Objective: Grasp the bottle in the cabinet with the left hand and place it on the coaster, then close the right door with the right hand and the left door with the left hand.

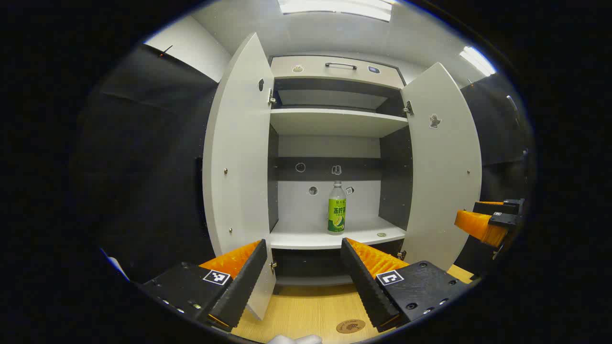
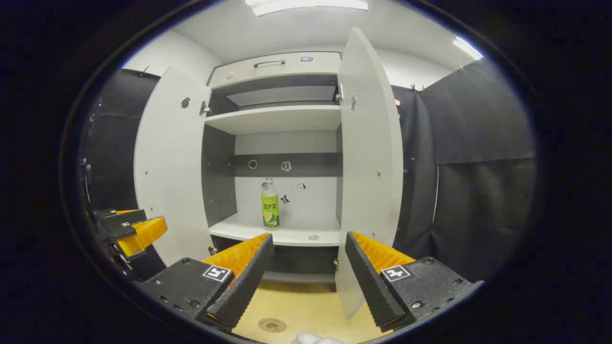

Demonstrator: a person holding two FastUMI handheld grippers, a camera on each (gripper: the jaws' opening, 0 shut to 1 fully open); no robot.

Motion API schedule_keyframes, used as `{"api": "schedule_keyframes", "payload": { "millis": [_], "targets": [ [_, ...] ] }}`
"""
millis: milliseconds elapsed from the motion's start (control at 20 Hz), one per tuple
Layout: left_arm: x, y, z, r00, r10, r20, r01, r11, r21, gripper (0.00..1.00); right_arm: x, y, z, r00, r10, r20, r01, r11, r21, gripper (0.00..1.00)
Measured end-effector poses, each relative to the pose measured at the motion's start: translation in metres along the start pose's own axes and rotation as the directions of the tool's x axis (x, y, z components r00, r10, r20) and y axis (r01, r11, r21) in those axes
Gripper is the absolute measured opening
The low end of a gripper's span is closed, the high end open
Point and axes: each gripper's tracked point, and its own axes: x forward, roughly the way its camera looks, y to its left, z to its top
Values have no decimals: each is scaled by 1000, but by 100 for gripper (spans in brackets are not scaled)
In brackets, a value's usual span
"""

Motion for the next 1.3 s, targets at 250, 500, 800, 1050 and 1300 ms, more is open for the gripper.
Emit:
{"api": "schedule_keyframes", "payload": {
  "millis": [250, 500, 800, 1050, 1300],
  "targets": [
    [12, -3, 1, 1000, -13, 4, 13, 1000, 0, 95, 6, 1, 1, 1000, -1, 2, 1, 1000, -8, 99],
    [35, -8, 1, 999, -35, 8, 35, 999, -8, 95, 18, 4, 3, 1000, 0, -4, 0, 1000, -2, 99],
    [96, -23, 16, 995, -77, 61, 76, 997, 15, 95, 28, 2, 7, 1000, -15, -6, 15, 1000, -1, 99],
    [176, -49, 31, 988, -114, 108, 114, 993, 9, 95, 31, 0, 19, 999, -39, 4, 39, 999, -16, 99],
    [265, -82, 25, 984, -142, 110, 141, 990, 9, 95, 28, -2, 26, 997, -76, 3, 76, 995, -56, 99]
  ]
}}
